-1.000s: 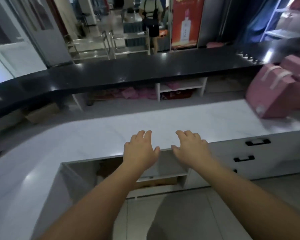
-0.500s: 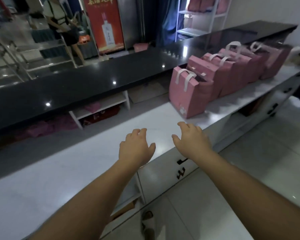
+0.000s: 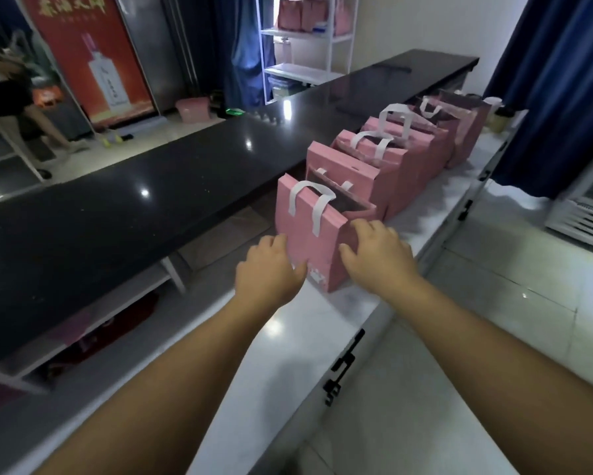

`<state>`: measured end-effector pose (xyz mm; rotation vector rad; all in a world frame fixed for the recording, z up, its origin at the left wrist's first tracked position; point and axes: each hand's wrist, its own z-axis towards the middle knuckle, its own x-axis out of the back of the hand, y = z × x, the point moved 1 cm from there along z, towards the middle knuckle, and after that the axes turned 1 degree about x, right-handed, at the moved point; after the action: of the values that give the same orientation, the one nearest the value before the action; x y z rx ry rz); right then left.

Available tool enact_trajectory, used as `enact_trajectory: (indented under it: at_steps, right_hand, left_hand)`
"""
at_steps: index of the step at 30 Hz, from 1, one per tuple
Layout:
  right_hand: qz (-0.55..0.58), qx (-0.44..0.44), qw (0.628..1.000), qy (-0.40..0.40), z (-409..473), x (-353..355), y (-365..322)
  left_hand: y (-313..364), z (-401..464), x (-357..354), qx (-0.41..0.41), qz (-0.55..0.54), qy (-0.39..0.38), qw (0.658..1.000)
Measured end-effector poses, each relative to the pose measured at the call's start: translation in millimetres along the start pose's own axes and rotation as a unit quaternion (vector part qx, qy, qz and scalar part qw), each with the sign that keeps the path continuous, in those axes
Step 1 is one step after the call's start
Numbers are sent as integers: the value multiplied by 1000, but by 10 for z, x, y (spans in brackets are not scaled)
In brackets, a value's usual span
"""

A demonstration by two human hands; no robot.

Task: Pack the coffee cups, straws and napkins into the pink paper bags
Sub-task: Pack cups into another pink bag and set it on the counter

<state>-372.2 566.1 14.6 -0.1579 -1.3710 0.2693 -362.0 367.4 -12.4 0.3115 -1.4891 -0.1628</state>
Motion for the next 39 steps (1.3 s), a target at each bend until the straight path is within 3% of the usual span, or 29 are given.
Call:
enact_trajectory:
  at_steps: [9, 20, 24, 33, 39]
  right_hand:
    - [22, 12, 1000, -16, 1182, -153, 379]
    - [84, 87, 984, -132, 2285, -429, 758]
    - [71, 132, 978, -147, 2451, -543, 695]
    - [-3, 142, 970, -198, 2578, -662, 535]
    - [29, 169, 965, -198, 2248, -573, 201]
  left_hand:
    - [508, 1053, -189, 26, -2, 17, 1000]
    - [1135, 1651, -436, 212, -71, -27, 974]
    - [1141, 1689, -419, 248, -92, -7, 964]
    - [837, 1499, -307, 332, -162, 48, 928]
    - [545, 920, -95, 353, -172, 89, 915]
